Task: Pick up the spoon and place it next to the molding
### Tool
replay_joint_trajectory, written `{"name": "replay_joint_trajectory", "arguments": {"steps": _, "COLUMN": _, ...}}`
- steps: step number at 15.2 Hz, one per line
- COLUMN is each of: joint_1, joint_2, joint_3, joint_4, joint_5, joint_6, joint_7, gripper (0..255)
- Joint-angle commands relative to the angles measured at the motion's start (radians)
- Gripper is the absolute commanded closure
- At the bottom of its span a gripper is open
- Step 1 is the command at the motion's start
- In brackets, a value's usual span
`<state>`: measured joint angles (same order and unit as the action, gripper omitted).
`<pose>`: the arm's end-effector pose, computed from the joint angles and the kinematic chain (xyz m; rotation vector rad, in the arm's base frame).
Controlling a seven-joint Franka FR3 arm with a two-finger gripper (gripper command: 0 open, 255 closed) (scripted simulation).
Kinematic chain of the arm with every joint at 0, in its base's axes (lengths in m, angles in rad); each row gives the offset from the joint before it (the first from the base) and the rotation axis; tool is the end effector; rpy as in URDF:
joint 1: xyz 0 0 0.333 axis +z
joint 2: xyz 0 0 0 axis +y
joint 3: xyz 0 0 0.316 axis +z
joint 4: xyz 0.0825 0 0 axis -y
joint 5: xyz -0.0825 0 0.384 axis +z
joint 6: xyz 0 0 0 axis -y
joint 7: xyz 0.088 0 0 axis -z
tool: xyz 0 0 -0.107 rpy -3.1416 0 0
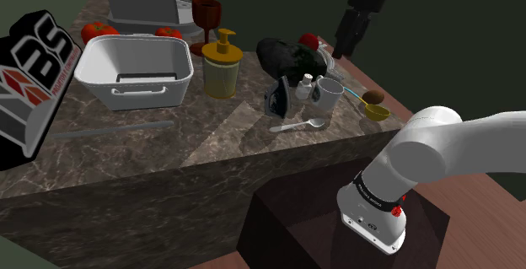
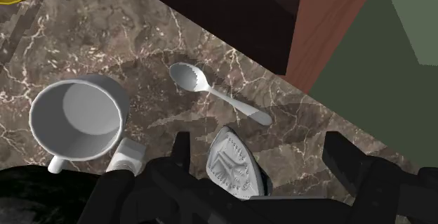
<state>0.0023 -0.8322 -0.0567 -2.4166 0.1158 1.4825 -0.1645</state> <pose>0.2838 -0.0069 0.5695 -2.9650 -0.2005 0.1285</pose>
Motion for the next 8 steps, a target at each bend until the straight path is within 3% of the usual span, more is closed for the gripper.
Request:
{"name": "replay_joint_trajectory", "arguments": {"steps": 1, "joint_1": 0.000, "joint_2": 0.000, "joint_3": 0.000, "joint_4": 0.000, "joint_5": 0.000, "joint_6": 0.000, "joint_7": 0.000, "gripper": 0}}
{"name": "replay_joint_trajectory", "arguments": {"steps": 8, "joint_1": 0.113, "joint_2": -0.081, "joint_3": -0.071, "joint_4": -0.288, "joint_5": -0.023, "joint_6": 0.290, "joint_7": -0.328, "gripper": 0}}
